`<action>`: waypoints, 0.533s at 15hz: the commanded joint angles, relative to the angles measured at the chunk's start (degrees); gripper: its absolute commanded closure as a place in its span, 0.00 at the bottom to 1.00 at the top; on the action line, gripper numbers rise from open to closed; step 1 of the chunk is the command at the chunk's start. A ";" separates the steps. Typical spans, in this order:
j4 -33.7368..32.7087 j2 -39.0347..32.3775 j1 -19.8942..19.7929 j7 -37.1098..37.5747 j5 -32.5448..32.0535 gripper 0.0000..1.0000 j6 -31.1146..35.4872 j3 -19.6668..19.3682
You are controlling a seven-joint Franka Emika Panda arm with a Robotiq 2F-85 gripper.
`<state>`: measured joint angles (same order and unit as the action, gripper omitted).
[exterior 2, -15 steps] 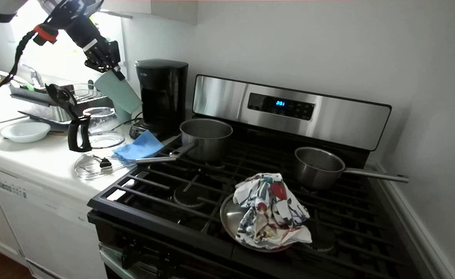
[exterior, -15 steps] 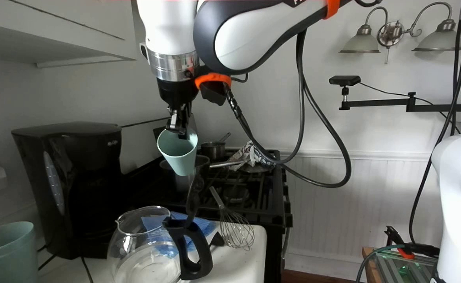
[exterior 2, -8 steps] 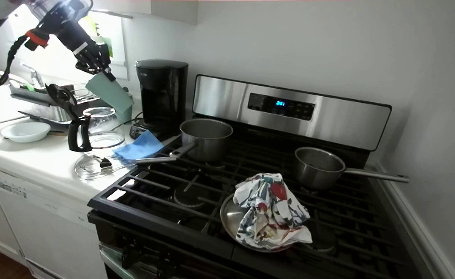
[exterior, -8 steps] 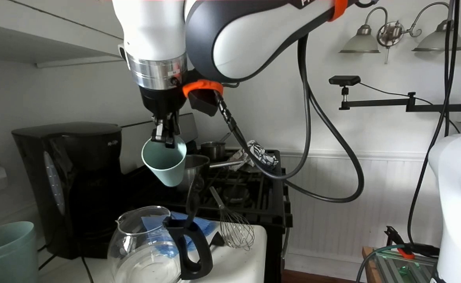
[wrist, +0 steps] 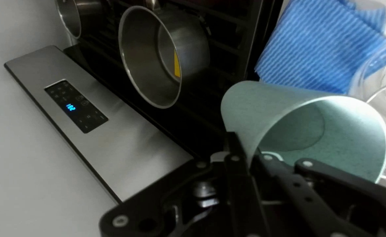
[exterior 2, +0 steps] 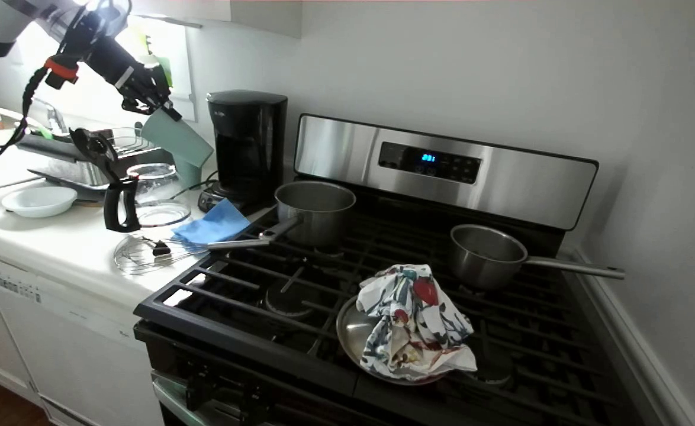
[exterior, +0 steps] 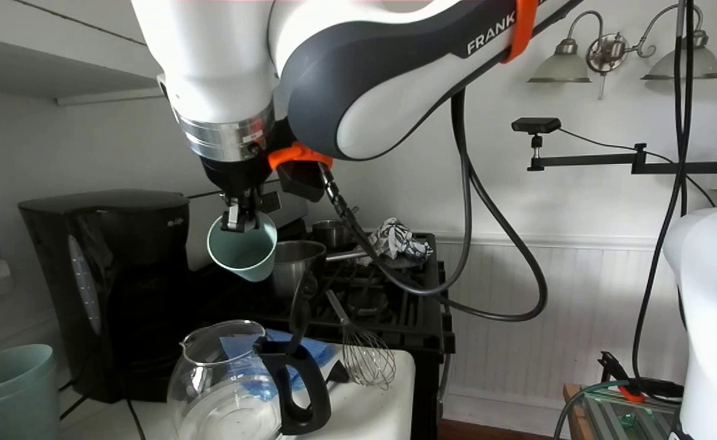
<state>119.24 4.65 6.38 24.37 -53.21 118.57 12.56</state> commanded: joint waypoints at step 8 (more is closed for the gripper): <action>-3.34 -4.15 4.10 10.51 -9.83 0.99 -8.80 0.99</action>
<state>118.08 2.31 9.17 31.59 -60.15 113.00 13.17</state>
